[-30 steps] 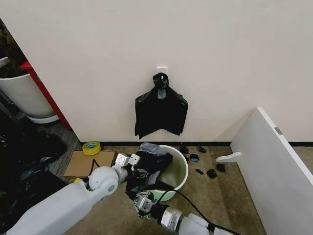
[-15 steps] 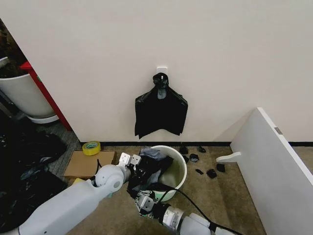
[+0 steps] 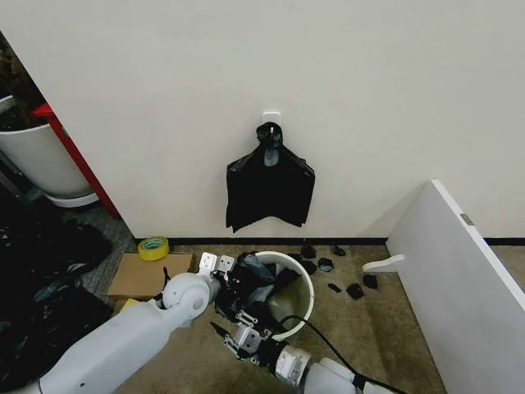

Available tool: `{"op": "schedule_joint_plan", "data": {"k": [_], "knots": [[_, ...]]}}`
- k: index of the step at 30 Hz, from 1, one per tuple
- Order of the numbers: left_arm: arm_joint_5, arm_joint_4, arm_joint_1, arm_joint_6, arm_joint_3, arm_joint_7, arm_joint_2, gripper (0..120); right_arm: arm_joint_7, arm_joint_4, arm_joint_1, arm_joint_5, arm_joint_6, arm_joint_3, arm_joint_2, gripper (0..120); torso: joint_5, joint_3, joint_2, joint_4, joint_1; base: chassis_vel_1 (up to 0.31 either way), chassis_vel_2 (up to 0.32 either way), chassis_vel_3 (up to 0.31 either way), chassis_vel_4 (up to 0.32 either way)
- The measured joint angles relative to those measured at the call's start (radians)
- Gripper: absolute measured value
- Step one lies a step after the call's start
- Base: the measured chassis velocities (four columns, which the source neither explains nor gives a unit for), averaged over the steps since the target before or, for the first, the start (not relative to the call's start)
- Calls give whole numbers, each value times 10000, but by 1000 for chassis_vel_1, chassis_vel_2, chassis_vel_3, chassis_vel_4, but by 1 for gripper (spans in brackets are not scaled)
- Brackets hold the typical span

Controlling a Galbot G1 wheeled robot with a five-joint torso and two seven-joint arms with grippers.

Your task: Place the garbage bag over the trash bin.

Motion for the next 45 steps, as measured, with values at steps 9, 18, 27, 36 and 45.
{"op": "schedule_joint_plan", "data": {"k": [9, 18, 27, 36, 45], "knots": [[210, 69, 291, -1470, -992, -325, -268, 0, 6, 1295, -1766, 75, 287, 1660, -871, 81, -2, 0, 0, -2, 0, 0, 0, 0, 0], [1215, -861, 867, -2829, -1816, 33, 24, 0, 1248, 2963, -2251, 2465, -528, 2759, -1559, 100, -1, 1, -1, -2, 0, 0, 0, 0, 0], [2841, -1977, 2244, -3790, -2678, 445, 464, 0, 4579, 4985, -1260, 9323, -3203, 4206, -739, 100, 0, 1, -1, -1, 0, 0, 0, 0, 0], [3241, -2678, 3642, -4063, -3281, 453, 397, 0, 5444, 4404, -339, 12189, -4128, 4267, -37, 100, -3, 1, 0, -2, 0, 0, 0, 0, 0], [3346, -3176, 4384, -4041, -3578, 403, 395, 0, 5662, 3276, 54, 12147, -4551, 3928, 388, 98, -1, 1, -1, 0, 0, 0, 0, 0, 0]]}}
